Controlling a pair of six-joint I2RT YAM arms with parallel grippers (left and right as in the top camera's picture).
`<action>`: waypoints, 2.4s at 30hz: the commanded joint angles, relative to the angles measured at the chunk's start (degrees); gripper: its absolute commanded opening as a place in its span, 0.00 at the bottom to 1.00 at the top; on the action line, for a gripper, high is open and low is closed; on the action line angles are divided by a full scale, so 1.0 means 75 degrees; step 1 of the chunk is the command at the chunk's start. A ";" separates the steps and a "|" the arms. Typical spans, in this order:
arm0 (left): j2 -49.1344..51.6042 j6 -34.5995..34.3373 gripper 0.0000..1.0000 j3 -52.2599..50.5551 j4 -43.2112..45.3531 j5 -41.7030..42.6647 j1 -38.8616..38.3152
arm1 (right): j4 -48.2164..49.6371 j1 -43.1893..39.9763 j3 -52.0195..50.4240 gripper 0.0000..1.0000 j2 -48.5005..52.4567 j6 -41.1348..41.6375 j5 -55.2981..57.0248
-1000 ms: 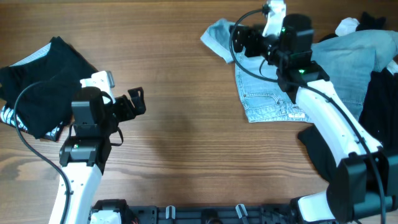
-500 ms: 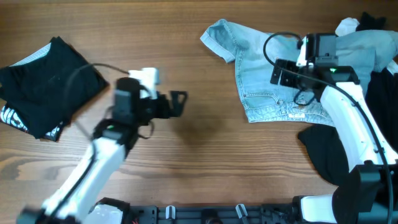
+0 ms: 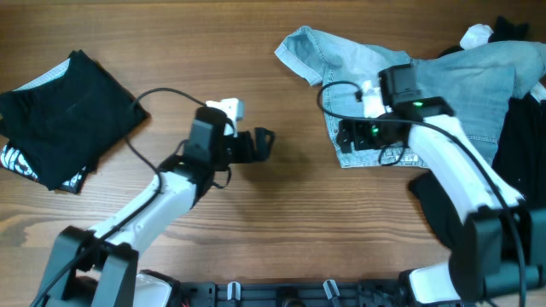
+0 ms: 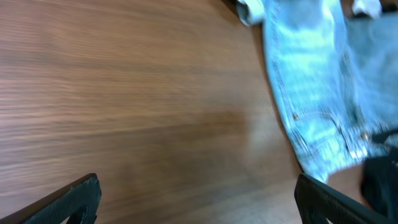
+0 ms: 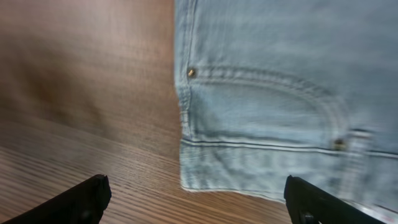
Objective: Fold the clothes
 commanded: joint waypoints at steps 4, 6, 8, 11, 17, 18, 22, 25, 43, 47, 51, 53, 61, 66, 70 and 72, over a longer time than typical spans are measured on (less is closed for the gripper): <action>-0.0332 -0.0076 1.00 0.0079 -0.0606 -0.0096 0.0979 | 0.0192 0.0758 -0.0117 0.84 0.1530 0.0664 0.1040; -0.0332 -0.0073 1.00 0.0079 -0.0708 -0.0102 0.1005 | 0.0283 0.0807 -0.0117 0.67 0.1865 0.0895 0.1128; -0.0332 -0.0073 1.00 0.0079 -0.0720 -0.0099 0.1005 | 0.0265 0.0819 -0.0117 0.24 0.2162 0.1294 0.1291; -0.0332 -0.0073 1.00 0.0079 -0.0766 -0.0099 0.1005 | 0.0029 0.0836 -0.0067 0.04 0.2090 0.1297 0.0941; -0.0332 -0.0070 1.00 0.0079 -0.0845 -0.0105 0.1005 | -0.0603 0.1612 0.0927 0.05 0.1507 -0.1035 -0.3051; -0.0332 -0.0070 1.00 0.0079 -0.0836 -0.0105 0.1005 | -0.0498 0.1903 0.1113 0.05 0.1434 -0.1113 -0.3462; -0.0332 -0.0067 1.00 0.0079 -0.0764 -0.0105 0.1005 | 0.0592 0.3273 0.1620 0.15 0.1396 -0.0309 -0.2783; -0.0332 -0.0073 1.00 0.0079 -0.0886 -0.0096 0.1005 | 0.1008 0.3780 0.1623 0.47 0.1396 0.0901 -0.0627; 0.0880 -0.0749 1.00 0.0061 -0.1472 0.0370 -0.0650 | 0.0239 0.0909 0.1620 0.64 -0.0536 0.1000 0.0495; 0.1169 -0.1221 1.00 0.0064 -0.1437 0.0073 -0.0618 | -0.0029 0.0731 0.1620 0.64 -0.0545 0.0976 0.0571; 0.1035 -0.1218 1.00 0.0079 -0.1475 -0.0131 -0.0341 | -0.0044 0.0731 0.1620 0.64 -0.0545 0.0976 0.0586; 0.0746 -0.1212 1.00 0.0122 -0.1751 -0.0134 -0.0093 | -0.0047 0.0731 0.1620 0.65 -0.0545 0.0976 0.0586; 0.0189 -0.1192 1.00 0.0204 -0.1990 -0.0248 0.0093 | -0.0020 0.0731 0.1620 0.67 -0.0545 0.1005 0.0606; 0.1061 -0.1224 0.90 0.0207 -0.2008 -0.0140 -0.0119 | -0.0079 0.0731 0.1620 0.67 -0.0545 0.1003 0.0606; 0.1151 -0.1215 0.04 0.0207 -0.2022 -0.0012 -0.0303 | -0.0076 0.0731 0.1620 0.67 -0.0545 0.1000 0.0618; 0.1014 -0.1131 0.04 0.0242 -0.2180 -0.0023 -0.0219 | -0.0076 0.0731 0.1620 0.67 -0.0545 0.1008 0.0839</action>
